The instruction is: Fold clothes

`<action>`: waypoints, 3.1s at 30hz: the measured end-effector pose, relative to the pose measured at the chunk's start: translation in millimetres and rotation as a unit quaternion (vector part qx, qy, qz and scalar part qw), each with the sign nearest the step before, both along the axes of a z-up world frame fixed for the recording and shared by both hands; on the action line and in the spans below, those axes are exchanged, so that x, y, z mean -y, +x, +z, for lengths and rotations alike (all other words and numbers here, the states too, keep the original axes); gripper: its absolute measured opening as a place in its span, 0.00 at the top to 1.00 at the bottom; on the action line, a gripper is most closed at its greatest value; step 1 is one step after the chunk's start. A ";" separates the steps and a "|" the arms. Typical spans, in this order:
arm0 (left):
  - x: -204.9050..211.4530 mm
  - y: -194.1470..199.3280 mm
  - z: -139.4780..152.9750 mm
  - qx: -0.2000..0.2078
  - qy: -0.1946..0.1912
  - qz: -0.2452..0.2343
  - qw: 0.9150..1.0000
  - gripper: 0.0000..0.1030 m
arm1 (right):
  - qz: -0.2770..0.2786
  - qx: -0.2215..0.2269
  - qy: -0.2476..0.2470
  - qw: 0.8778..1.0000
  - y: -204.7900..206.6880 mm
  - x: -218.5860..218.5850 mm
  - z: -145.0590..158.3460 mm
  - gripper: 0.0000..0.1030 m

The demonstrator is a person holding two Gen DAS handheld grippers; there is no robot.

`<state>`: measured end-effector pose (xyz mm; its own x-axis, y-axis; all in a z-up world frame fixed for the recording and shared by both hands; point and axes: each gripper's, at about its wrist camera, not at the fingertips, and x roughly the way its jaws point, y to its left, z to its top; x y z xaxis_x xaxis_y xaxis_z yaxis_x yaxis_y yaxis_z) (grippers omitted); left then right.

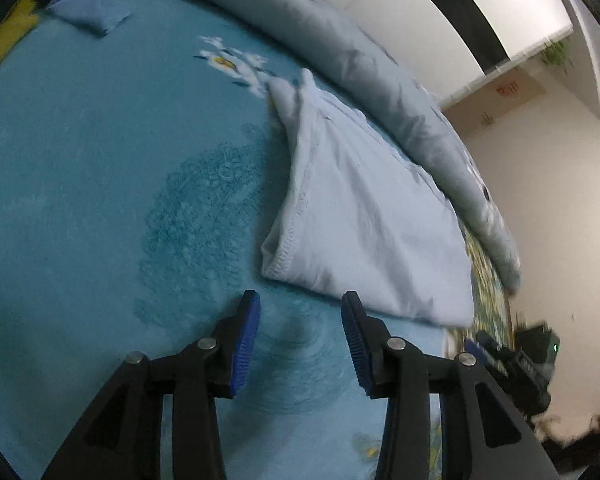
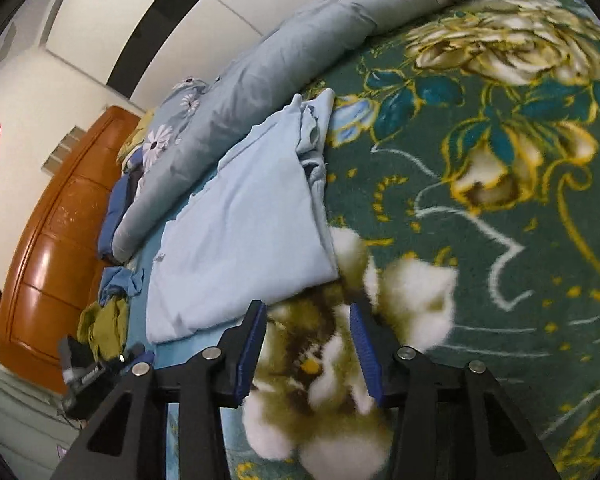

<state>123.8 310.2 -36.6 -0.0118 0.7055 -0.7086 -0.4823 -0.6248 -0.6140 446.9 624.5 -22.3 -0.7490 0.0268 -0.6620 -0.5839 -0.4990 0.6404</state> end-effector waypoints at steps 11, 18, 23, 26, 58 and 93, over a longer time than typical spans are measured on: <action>-9.2 -7.4 -22.3 0.092 0.112 0.124 0.982 0.59 | -0.093 -0.081 -0.050 0.991 -14.9 -8.9 -14.3 0.61; -13.5 -12.6 -25.2 0.086 0.095 0.165 0.978 0.92 | -0.119 -0.082 -0.049 0.988 -11.2 -14.0 -21.1 0.95; -3.5 1.0 -8.9 0.052 0.088 0.166 0.981 0.94 | -0.122 -0.085 0.003 0.989 -4.1 1.5 -0.6 0.96; 7.7 9.7 1.4 0.045 0.082 0.168 0.981 0.94 | -0.127 -0.090 0.022 0.988 6.1 15.2 14.5 0.96; 147.5 60.8 32.4 -0.076 0.028 0.023 0.996 0.42 | -0.083 -0.031 0.068 0.994 119.8 121.4 17.1 0.64; -30.1 -50.4 38.5 -0.193 -0.019 -0.104 0.975 0.95 | 0.076 0.058 0.224 0.970 -89.5 0.3 54.8 0.95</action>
